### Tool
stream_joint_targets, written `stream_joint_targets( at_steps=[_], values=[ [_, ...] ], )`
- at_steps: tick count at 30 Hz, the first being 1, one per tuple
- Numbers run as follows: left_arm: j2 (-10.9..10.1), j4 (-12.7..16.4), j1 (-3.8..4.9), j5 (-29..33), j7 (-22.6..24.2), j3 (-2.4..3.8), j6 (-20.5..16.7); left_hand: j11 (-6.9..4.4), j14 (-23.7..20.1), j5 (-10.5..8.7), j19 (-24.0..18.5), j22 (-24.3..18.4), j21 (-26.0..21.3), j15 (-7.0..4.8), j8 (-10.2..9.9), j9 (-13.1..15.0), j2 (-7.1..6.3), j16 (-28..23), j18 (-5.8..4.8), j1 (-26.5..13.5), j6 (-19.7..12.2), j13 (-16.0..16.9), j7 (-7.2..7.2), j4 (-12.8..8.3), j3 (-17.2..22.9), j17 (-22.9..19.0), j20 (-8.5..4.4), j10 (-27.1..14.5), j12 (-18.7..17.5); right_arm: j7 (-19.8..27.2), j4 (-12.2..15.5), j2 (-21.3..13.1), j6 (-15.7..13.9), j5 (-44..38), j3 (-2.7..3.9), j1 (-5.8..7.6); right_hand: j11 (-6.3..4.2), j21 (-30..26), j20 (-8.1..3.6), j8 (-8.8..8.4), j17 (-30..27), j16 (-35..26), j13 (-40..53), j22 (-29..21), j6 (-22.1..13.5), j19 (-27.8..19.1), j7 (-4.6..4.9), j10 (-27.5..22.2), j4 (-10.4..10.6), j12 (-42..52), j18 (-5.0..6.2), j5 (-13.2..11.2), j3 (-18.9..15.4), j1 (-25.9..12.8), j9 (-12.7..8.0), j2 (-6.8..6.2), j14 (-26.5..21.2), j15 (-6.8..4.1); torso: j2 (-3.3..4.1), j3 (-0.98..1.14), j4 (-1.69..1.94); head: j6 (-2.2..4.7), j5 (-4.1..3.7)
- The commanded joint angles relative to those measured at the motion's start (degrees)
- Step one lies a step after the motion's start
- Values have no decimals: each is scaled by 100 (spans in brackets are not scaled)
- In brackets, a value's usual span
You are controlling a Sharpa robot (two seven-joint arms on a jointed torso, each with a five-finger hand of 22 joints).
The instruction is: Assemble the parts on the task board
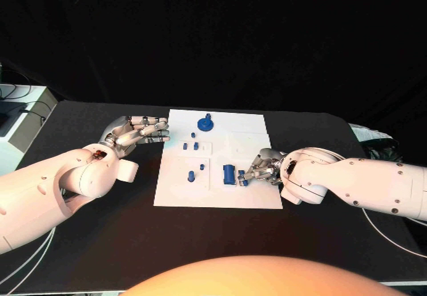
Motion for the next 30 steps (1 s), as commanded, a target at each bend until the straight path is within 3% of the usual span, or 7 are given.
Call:
stream_joint_targets(
  at_steps=[1, 12, 14, 19, 21, 26, 30],
  values=[
    [4, 16, 0, -10, 34, 2, 73, 17, -42, -3, -1, -7, -31, -1, 0, 0, 47, -22, 116, -24, 9, 0, 32, -5, -37, -4, 33, -41, -11, 78, 21, 14, -101, 2, 1, -5, 14, -33, -5, -18, 10, -8, 5, 871, 0, 132, 45, -24, 138, -27, 36, -20, -221, -66, -28, 21, 11, 2, -1, -3, 2, 0, -1],
    [9, 9, 0, -10, 34, 2, 69, 20, -50, -3, -2, -7, -31, 2, 0, 0, 48, -21, 117, -27, -2, 1, 35, -2, -44, -3, 35, -49, -9, 156, 15, 3, -272, 13, 1, -5, 25, -35, 3, 16, 11, -14, -9, 871, -20, 135, 57, -31, 450, -30, 41, 16, -726, -63, -59, 107, 11, 6, 3, 0, -2, 1, -2],
    [11, 7, 0, -10, 34, 2, 69, 20, -50, -3, -2, -7, -31, 2, 0, 0, 48, -21, 117, -27, -2, 1, 35, -2, -44, -3, 35, -49, -9, 180, 21, -2, -289, 19, 1, -5, 18, -35, 3, 32, 18, -4, -10, 871, -27, 134, 60, -26, 474, -23, 41, 61, -930, -1, -52, 180, 23, 1, 3, 0, -1, 1, -3],
    [16, 3, 0, -10, 36, 2, 70, 20, -50, -3, -2, -7, -31, 2, 0, 0, 48, -21, 117, -27, -2, 1, 35, -2, -44, -3, 35, -49, -9, 320, 77, -68, -335, 40, 1, -6, 23, -16, 2, 37, 24, -5, -8, 876, -21, 140, 54, -23, 424, -14, 39, 51, -926, 61, -50, 187, 14, 3, 0, 3, -1, 5, -4],
    [17, 1, 0, -10, 36, 2, 71, 20, -50, -3, -2, -7, -31, 2, 0, 0, 48, -21, 117, -27, -2, 1, 35, -2, -44, -3, 35, -49, -9, 409, 118, -124, -300, 44, 2, -9, 21, -8, -1, 50, 37, 6, -6, 878, -13, 141, 49, -20, 304, -8, 38, -104, -894, 173, -41, 186, 16, -1, 0, 4, 6, 6, -7],
    [15, -3, -1, -10, 36, 2, 68, 20, -50, -3, -2, -7, -31, 2, 0, 0, 48, -21, 117, -27, -2, 1, 35, -2, -44, -3, 35, -49, -9, 574, 209, -260, -96, 34, 2, -19, 0, 33, -11, 127, 63, 22, 4, 887, 36, 145, 14, -4, -89, 18, 29, -1217, -545, 518, 18, 63, 16, -16, -3, 6, -3, 7, -2],
    [14, -5, -4, -10, 36, 2, 70, 20, -50, -3, -2, -7, -31, 2, 0, 0, 48, -21, 117, -27, -2, 1, 35, -2, -44, -3, 35, -49, -9, 665, 302, -371, 43, 30, 2, -53, -25, 54, -29, 271, 75, 23, 20, 892, 53, 146, -25, 17, -229, 59, 19, -1590, -265, 614, 137, -119, 15, -33, 0, 8, -6, 8, -4]
  ],
)
